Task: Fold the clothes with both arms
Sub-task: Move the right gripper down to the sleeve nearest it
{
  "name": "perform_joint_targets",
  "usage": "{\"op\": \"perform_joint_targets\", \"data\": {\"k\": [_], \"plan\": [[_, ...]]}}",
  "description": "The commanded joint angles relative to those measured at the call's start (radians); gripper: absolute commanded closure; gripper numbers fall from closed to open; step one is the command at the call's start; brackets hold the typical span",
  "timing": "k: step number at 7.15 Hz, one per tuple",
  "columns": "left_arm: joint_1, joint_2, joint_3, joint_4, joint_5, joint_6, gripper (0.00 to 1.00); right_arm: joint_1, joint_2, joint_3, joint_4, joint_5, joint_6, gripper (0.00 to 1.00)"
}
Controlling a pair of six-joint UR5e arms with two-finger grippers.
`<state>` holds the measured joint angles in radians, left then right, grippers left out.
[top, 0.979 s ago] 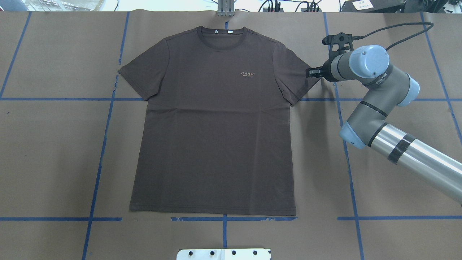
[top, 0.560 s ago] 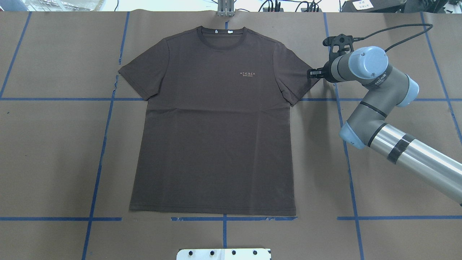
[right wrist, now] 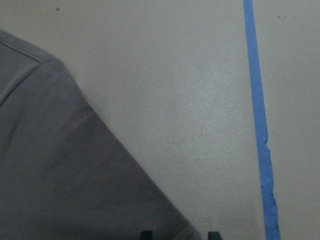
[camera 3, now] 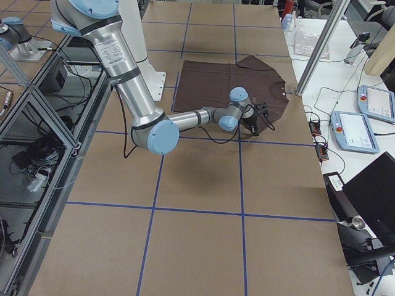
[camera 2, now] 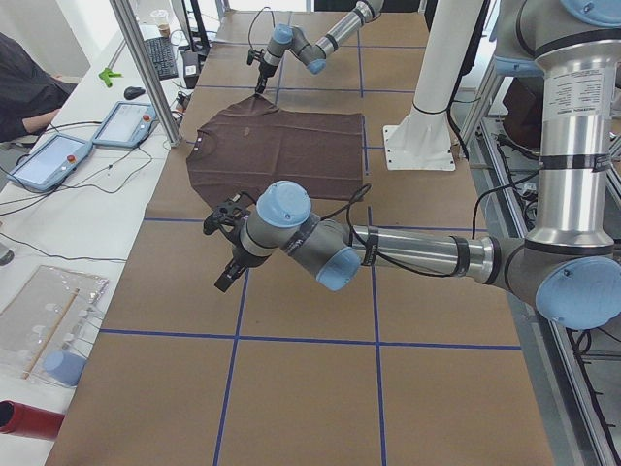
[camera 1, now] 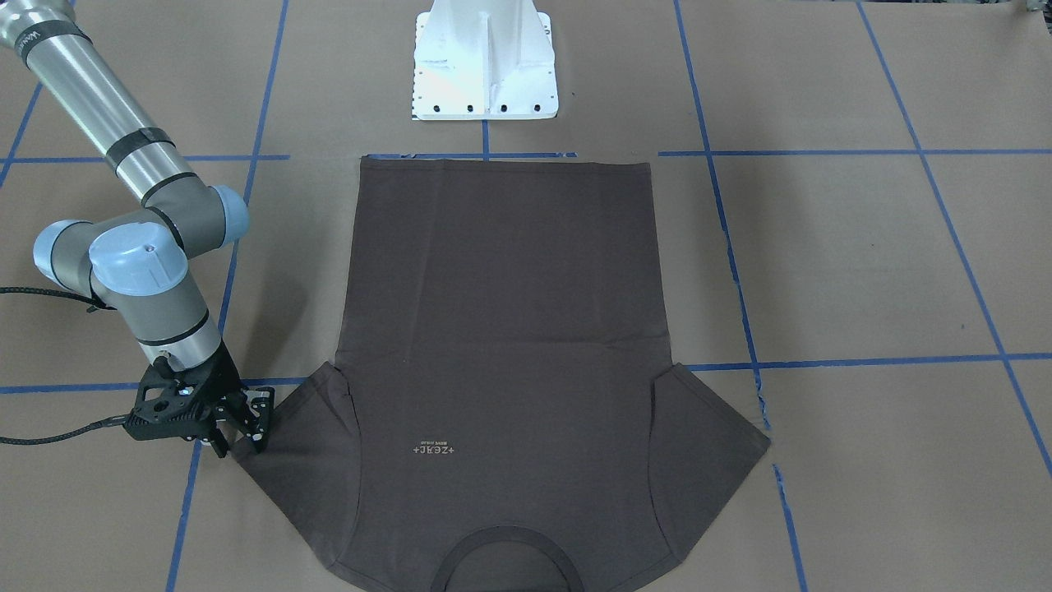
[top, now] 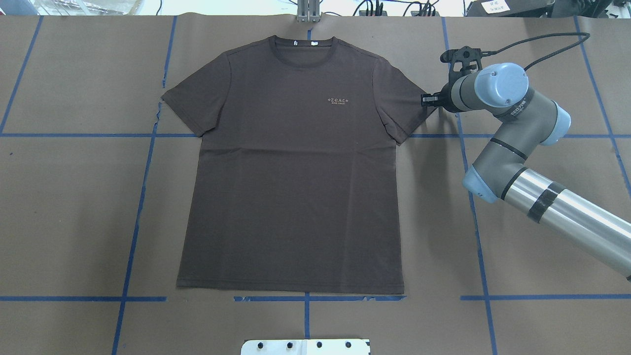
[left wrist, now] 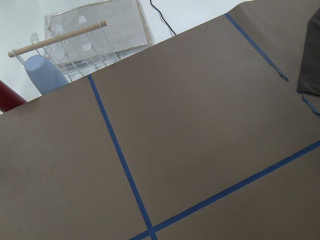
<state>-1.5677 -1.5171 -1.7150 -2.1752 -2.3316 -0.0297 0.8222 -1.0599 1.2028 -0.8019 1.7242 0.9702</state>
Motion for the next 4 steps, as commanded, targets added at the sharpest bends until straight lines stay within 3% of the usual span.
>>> {"op": "perform_joint_targets", "data": {"k": [1, 4], "plan": [[0.0, 0.0, 0.0, -0.002, -0.002, 0.001, 0.0, 0.001, 0.017, 0.0, -0.003, 0.0, 0.007, 1.0], [0.0, 0.0, 0.002, -0.002, 0.0, 0.001, 0.0, -0.002, 0.087, 0.011, -0.078, 0.002, 0.051, 1.0]]}}
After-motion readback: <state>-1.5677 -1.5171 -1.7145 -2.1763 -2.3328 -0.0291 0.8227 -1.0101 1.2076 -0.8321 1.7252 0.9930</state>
